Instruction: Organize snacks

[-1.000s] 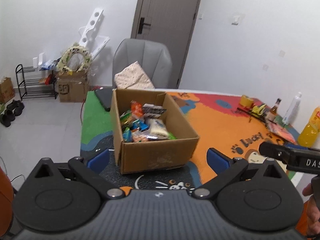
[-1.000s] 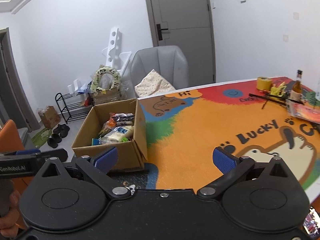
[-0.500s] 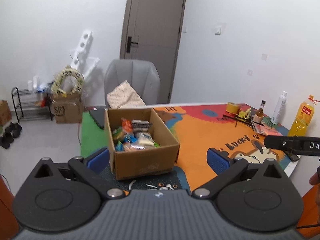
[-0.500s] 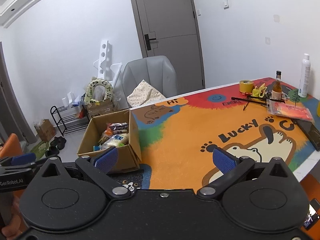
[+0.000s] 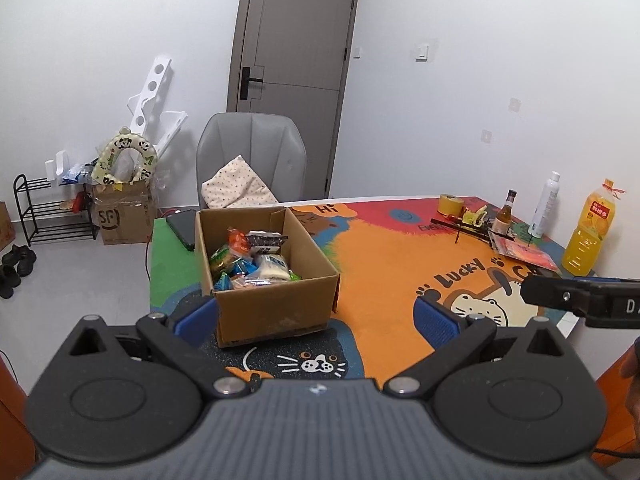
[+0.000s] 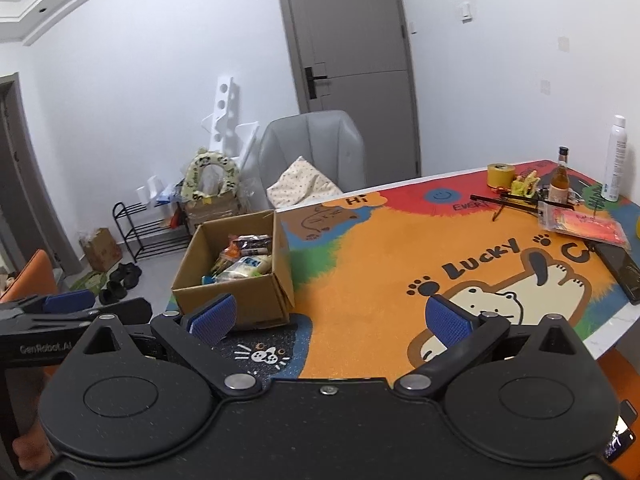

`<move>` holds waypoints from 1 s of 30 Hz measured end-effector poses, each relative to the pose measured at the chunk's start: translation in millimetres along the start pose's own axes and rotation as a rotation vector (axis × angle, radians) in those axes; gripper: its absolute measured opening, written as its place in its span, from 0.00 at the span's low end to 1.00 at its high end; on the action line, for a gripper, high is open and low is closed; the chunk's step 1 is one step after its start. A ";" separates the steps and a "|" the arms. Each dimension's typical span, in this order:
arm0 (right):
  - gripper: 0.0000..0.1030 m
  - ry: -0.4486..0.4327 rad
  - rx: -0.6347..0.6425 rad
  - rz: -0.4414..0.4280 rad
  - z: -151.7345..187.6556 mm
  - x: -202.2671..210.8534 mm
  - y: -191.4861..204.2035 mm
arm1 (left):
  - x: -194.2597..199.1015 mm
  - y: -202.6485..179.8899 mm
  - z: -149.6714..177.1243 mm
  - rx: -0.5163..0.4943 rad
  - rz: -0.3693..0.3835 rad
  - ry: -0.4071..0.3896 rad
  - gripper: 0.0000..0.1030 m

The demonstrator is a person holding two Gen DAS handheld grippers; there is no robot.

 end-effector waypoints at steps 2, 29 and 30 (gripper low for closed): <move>1.00 0.001 0.004 0.004 1.0 -1.0 0.3 | 0.8 0.8 0.4 0.001 -0.004 -0.001 1.00; 1.00 0.015 0.000 0.000 6.0 -4.2 2.4 | 0.0 0.7 3.8 -0.015 -0.011 0.014 1.00; 1.00 0.016 -0.001 0.000 5.9 -4.0 1.5 | 0.0 0.7 3.7 -0.015 -0.011 0.014 1.00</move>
Point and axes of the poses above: each gripper's, at about its wrist camera, not at the fingertips, and x roughly against the way its jaws point, y to its left, z to its underside, the point moved 2 cm from there along -x, roughly the way its jaws point, and after that the axes turned 7 degrees about -x, right-handed, at the moved point
